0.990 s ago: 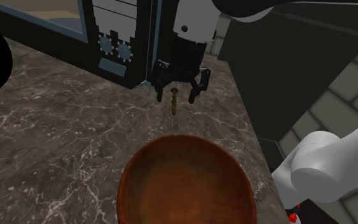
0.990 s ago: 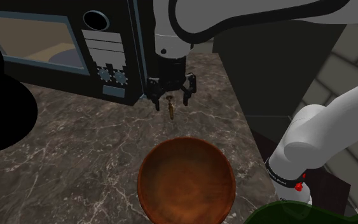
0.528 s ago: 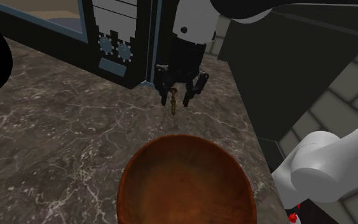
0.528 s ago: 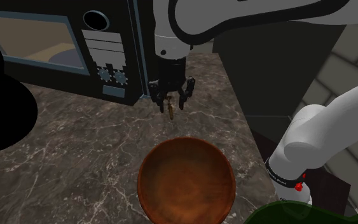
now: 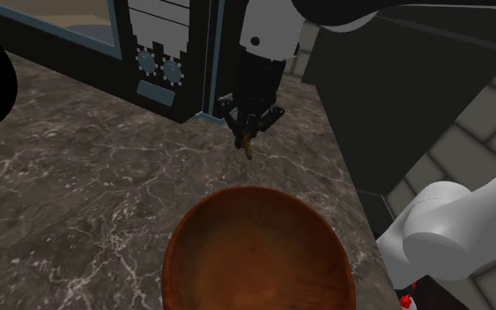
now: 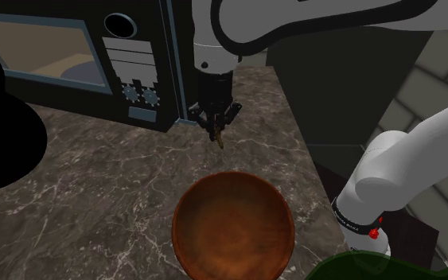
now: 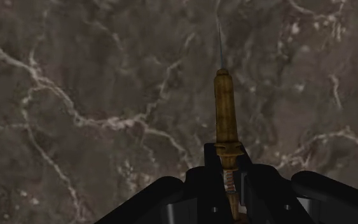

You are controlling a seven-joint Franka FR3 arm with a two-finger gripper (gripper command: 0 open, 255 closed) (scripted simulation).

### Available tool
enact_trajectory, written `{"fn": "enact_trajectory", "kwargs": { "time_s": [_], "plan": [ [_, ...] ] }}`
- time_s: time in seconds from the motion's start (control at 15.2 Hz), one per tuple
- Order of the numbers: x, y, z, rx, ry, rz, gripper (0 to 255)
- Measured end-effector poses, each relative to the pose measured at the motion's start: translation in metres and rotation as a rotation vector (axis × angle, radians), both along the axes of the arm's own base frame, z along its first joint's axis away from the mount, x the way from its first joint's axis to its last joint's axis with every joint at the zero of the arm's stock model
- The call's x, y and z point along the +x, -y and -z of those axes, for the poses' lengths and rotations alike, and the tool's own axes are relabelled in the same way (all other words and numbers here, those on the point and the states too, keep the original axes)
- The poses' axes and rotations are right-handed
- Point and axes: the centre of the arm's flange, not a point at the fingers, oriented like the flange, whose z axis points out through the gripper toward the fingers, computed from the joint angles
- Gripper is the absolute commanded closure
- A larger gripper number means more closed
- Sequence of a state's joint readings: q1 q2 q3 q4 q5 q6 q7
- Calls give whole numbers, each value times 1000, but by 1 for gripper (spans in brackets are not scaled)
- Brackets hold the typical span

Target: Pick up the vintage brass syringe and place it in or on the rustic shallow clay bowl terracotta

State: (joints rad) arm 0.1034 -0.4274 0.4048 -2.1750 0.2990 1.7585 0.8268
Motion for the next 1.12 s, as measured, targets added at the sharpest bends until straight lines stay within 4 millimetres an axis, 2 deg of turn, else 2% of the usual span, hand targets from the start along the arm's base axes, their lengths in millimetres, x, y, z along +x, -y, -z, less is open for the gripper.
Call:
{"fn": "enact_trajectory", "kwargs": {
  "time_s": [0.26,1.12],
  "plan": [
    [0,-1,-9,-1,-3,0,255],
    [0,0,-78,0,-1,-1,255]
  ]
}}
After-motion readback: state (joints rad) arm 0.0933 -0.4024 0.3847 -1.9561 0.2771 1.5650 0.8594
